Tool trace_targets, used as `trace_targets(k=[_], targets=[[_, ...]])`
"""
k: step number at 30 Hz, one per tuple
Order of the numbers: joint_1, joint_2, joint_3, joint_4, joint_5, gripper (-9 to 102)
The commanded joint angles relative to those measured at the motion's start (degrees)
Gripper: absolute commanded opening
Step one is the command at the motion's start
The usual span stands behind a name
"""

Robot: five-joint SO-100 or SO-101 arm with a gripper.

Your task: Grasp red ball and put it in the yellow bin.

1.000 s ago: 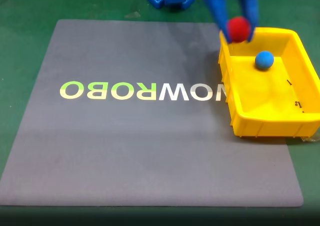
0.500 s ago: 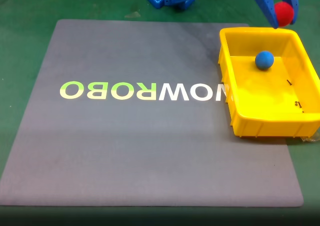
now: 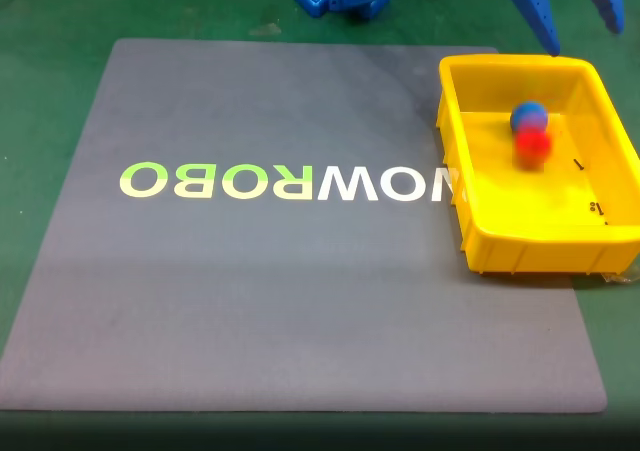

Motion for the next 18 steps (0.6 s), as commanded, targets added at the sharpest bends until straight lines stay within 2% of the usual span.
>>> trace_targets(k=[1,11,14,18], targets=[[0.4,3.0,-0.6,-1.5,0.8,32],[1.3,7.2,1.2,-0.3,0.7,32],[1.8,14.1,6.6,-0.3,0.5,32],[3.5,30.2,21.2,-0.8,-1.6,27]])
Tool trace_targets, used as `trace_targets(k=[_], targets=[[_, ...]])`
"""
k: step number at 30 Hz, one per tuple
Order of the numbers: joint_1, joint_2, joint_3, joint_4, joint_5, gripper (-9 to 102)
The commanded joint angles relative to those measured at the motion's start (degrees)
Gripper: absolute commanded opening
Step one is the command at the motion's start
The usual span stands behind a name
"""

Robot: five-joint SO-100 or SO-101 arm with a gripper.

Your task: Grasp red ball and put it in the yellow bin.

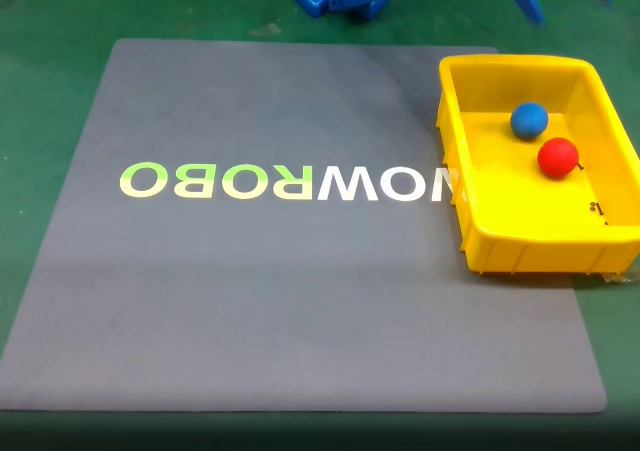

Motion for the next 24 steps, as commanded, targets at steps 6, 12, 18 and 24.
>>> trace_targets(k=[6,12,18,24], targets=[[9.2,39.8,29.2,-0.4,-5.0,14],[20.3,56.0,45.8,0.5,-7.0,0],[25.8,73.6,64.5,5.0,-9.8,0],[26.7,82.1,75.6,10.2,-9.3,0]])
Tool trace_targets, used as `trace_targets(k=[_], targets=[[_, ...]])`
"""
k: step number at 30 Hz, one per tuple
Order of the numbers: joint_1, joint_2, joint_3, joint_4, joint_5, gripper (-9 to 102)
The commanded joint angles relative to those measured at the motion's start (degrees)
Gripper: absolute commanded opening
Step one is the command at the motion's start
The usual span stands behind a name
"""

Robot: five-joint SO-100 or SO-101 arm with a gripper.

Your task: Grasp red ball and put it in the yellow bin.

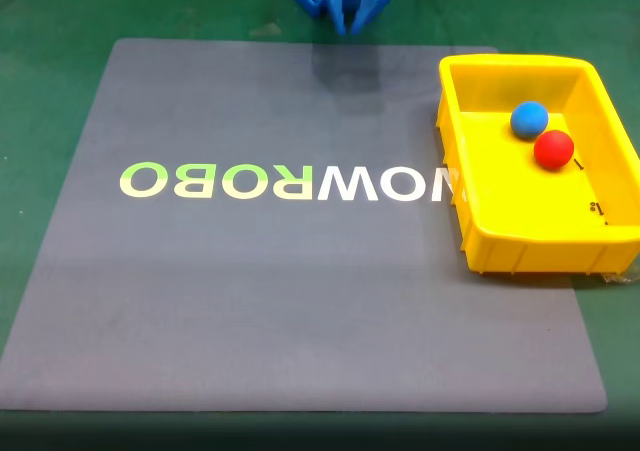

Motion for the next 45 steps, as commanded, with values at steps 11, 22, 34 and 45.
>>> trace_targets(k=[11,22,34,45], targets=[[-1.9,2.2,13.3,2.9,1.1,0],[-2.3,2.2,13.4,12.7,1.5,0],[-2.0,2.2,13.4,13.2,1.4,0],[-1.8,2.2,13.4,13.2,1.2,0]])
